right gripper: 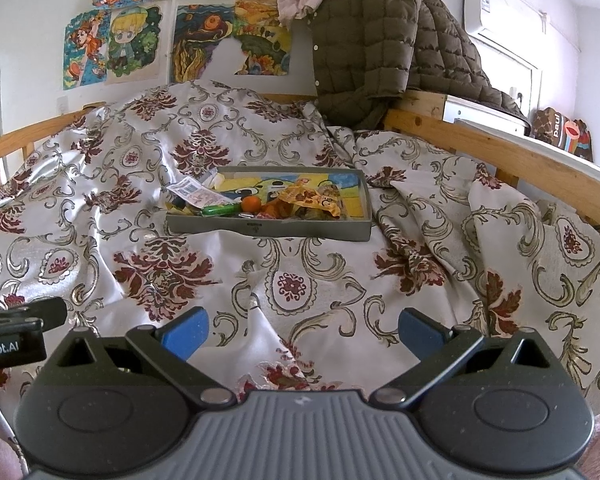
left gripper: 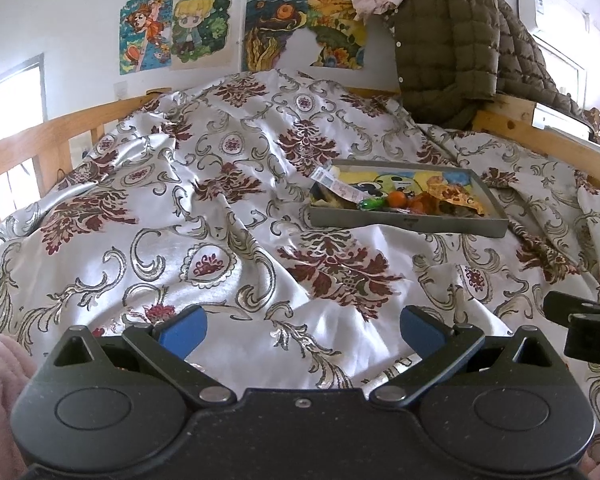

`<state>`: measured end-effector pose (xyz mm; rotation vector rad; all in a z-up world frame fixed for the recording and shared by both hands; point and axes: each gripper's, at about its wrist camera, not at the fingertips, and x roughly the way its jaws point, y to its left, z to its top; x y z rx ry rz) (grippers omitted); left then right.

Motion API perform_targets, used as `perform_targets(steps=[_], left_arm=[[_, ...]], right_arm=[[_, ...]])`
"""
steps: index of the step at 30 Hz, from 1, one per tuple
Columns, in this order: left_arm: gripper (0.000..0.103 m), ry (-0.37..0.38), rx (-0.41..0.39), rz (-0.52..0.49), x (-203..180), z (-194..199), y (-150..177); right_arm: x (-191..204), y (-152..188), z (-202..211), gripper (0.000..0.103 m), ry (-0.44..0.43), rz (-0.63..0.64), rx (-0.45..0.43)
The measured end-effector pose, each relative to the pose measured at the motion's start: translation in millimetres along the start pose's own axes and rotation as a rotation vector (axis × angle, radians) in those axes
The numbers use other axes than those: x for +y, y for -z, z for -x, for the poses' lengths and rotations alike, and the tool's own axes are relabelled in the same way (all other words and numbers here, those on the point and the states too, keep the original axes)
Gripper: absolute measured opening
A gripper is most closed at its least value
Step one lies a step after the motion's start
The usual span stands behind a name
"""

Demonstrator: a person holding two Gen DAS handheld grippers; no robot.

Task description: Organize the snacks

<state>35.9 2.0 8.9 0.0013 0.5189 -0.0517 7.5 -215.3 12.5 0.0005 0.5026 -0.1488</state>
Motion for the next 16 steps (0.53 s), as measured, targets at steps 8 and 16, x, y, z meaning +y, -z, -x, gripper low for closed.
perform_targets(steps=[8,16], left_arm=[[0.102,0.003,0.004,0.011,0.6,-1.3,-0.4],[0.102,0.015,0.013,0.015,0.3,-2.6,0.6]], right_arm=[[0.4,0.1,-0.5,0.103,0.001,0.003,0.000],[3.0,-2.7,0.1,0.103,0.005,0.017,0.009]])
